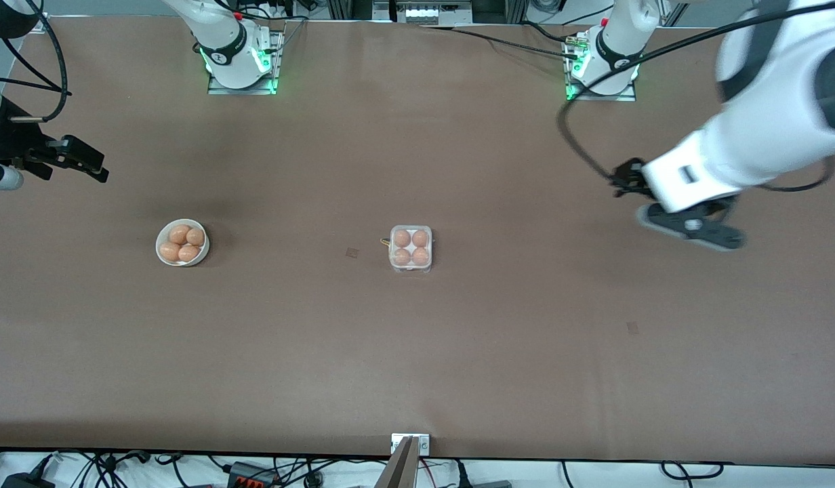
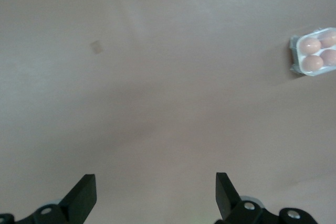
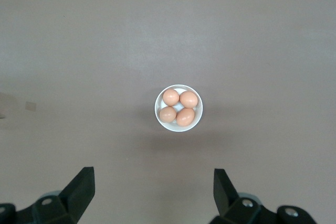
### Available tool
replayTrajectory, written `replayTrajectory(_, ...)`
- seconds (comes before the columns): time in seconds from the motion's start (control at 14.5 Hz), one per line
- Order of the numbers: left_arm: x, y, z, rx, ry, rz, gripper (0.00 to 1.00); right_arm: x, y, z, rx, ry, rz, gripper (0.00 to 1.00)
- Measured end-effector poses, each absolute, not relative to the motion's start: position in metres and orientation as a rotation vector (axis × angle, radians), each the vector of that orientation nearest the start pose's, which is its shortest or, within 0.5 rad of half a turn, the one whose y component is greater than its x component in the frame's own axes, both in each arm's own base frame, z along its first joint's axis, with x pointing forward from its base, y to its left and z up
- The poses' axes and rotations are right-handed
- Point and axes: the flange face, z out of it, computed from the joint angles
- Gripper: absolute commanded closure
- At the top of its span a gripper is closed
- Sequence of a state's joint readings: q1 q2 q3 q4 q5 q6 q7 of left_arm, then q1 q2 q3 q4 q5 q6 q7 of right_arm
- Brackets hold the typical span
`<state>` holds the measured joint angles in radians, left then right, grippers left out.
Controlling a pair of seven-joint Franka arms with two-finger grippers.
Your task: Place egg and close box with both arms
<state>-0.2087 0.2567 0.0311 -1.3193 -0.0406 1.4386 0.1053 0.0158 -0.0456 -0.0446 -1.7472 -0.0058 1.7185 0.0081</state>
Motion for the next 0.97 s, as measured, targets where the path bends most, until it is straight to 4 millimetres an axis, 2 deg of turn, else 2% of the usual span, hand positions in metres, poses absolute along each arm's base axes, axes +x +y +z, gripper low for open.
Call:
replayTrajectory(0.14, 0.597, -0.095, 0.588, -3.143, 0.388, 0.211, 0.0, 0.548, -0.016, 0.581, -3.145, 0.05, -0.027, 0.0)
replayTrajectory(0.35, 0.573, -0.09, 0.585, -3.155, 0.292, 0.202, 0.0, 0.548, -0.013, 0.581, -3.145, 0.033, -0.025, 0.0)
replayTrajectory(0.48, 0.562, -0.085, 0.589, -3.168, 0.264, 0.095, 0.0, 0.548, -0.013, 0.581, -3.146, 0.015, -0.025, 0.0)
replayTrajectory(0.62, 0.554, -0.078, 0.599, -3.174, 0.237, -0.011, 0.0, 0.548, -0.013, 0.581, -3.146, 0.012, -0.025, 0.0)
replayTrajectory(0.76, 0.546, -0.072, 0.606, -3.176, 0.208, -0.029, 0.0, 0.548, -0.013, 0.581, -3.146, 0.011, -0.025, 0.0)
replayTrajectory(0.97, 0.545, -0.068, 0.604, -3.176, 0.194, -0.013, 0.0, 0.548, -0.013, 0.581, -3.146, 0.009, -0.025, 0.0)
